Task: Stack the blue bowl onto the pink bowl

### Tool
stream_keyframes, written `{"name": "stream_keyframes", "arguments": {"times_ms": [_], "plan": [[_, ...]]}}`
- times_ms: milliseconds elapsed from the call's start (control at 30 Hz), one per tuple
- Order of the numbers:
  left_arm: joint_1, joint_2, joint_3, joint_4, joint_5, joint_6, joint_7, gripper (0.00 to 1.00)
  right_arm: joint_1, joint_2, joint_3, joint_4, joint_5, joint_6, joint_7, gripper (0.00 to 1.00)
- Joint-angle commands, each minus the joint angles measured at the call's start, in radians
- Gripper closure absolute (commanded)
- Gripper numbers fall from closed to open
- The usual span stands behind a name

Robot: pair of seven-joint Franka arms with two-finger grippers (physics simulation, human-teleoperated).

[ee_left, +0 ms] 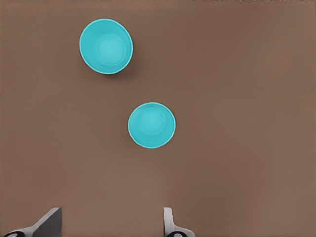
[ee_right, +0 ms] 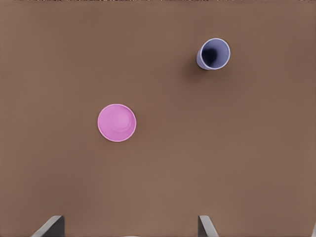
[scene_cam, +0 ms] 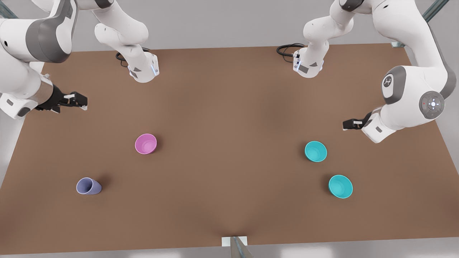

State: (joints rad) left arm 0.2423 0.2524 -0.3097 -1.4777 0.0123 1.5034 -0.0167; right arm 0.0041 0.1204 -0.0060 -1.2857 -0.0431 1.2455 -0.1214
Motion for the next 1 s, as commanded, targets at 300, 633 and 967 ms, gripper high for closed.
{"name": "stream_keyframes", "arguments": {"times_ms": [300, 633, 967], "plan": [[-0.008, -0.005, -0.006, 0.008, -0.002, 0.026, -0.008, 0.00, 0.076, 0.059, 0.003, -0.395, 0.046, 0.304, 0.264, 0.00], [-0.008, -0.007, -0.006, 0.007, -0.005, -0.002, -0.012, 0.00, 0.014, 0.084, -0.011, -0.813, 0.221, 0.896, 0.255, 0.00], [-0.003, -0.005, -0.006, 0.002, -0.005, -0.006, -0.011, 0.00, 0.014, 0.191, -0.009, -0.863, 0.262, 1.014, 0.252, 0.00]]}}
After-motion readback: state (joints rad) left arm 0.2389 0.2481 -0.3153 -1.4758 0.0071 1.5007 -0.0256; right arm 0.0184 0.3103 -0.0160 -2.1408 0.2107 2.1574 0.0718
